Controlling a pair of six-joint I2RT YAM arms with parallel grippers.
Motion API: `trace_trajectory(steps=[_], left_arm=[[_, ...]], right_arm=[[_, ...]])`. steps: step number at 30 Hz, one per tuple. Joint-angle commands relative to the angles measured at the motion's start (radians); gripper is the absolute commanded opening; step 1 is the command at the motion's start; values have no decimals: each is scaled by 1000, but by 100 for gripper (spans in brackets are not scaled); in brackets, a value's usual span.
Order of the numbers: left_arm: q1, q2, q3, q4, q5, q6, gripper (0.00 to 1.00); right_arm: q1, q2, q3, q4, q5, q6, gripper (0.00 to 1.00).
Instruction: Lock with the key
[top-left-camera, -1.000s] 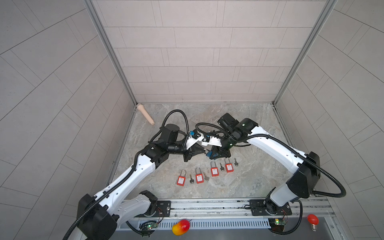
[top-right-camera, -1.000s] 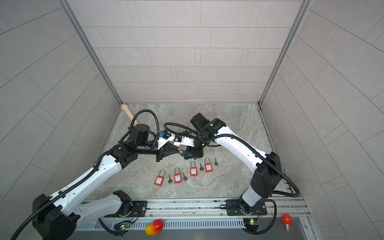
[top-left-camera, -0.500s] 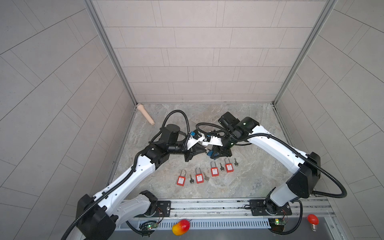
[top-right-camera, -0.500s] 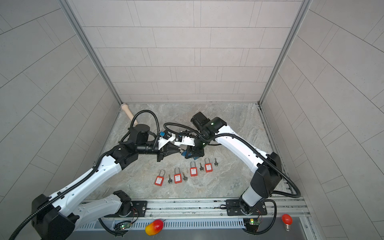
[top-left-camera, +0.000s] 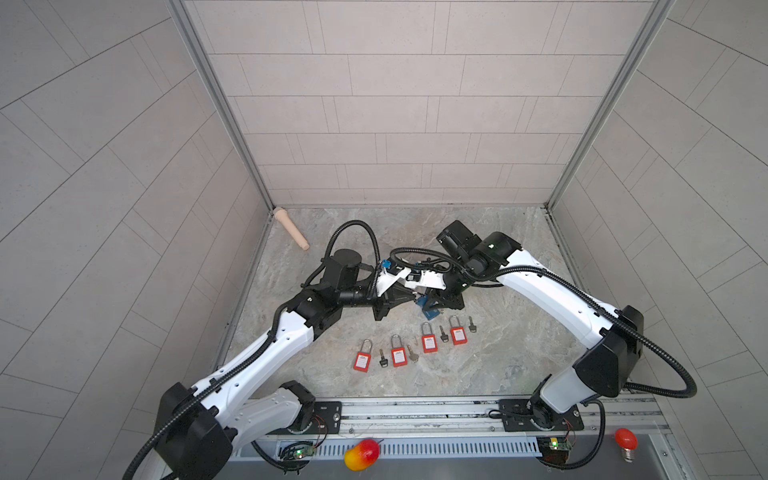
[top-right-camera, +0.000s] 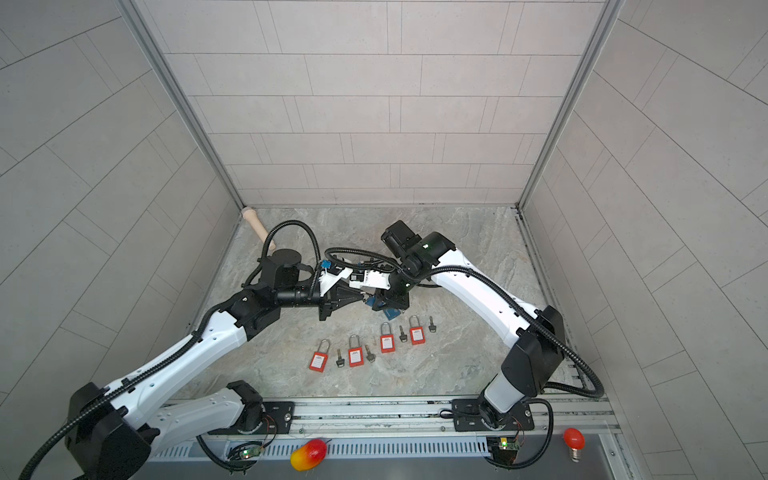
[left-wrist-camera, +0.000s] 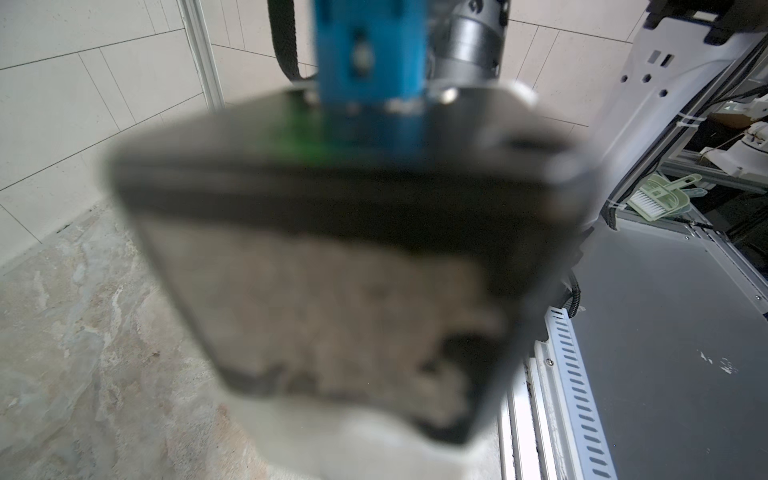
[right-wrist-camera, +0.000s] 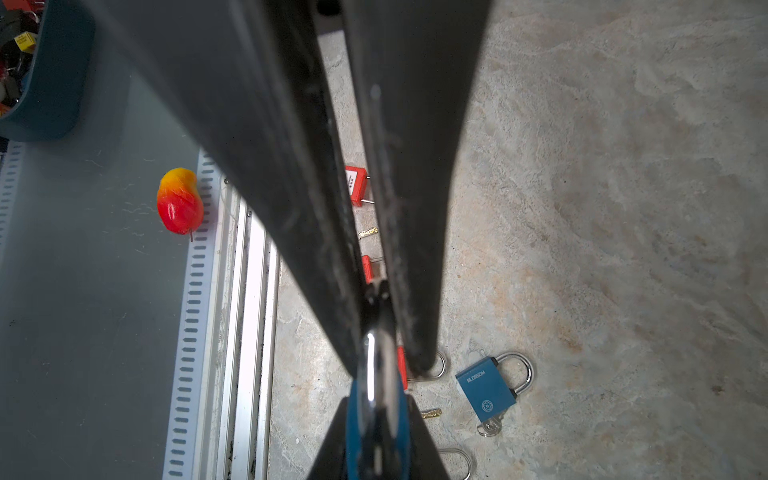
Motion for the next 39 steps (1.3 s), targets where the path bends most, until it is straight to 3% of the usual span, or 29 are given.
trace_trajectory(steps=[1,7,16,21,29,33,35,37,39], left_arm=[[-68,29,-28,53,76,-16,0],[-121,44,-61,37,18,55,0],[-158,44,-112,95,-29,57,0],[-160,76,-136,174,19,-10,0],[-163,89,-122,48,38,61,0],[-157,73,-115,70,2,28,0],[-150,48,-97,63,-46,20,0],[-116,25,-77,53,-50,20,0],[-74,12,-53,40,-23,11,0]], right_arm=[[24,-42,52,234,-180,15,0],[-10,9,153,183,-342,11,0],[-39,82,257,127,-449,-10,0],[-38,86,268,157,-408,-5,0],[-50,96,303,170,-368,15,0],[-50,110,295,143,-367,0,0],[-48,111,285,90,-345,-18,9],[-50,80,238,59,-294,-19,28],[-55,30,157,61,-259,-22,39]])
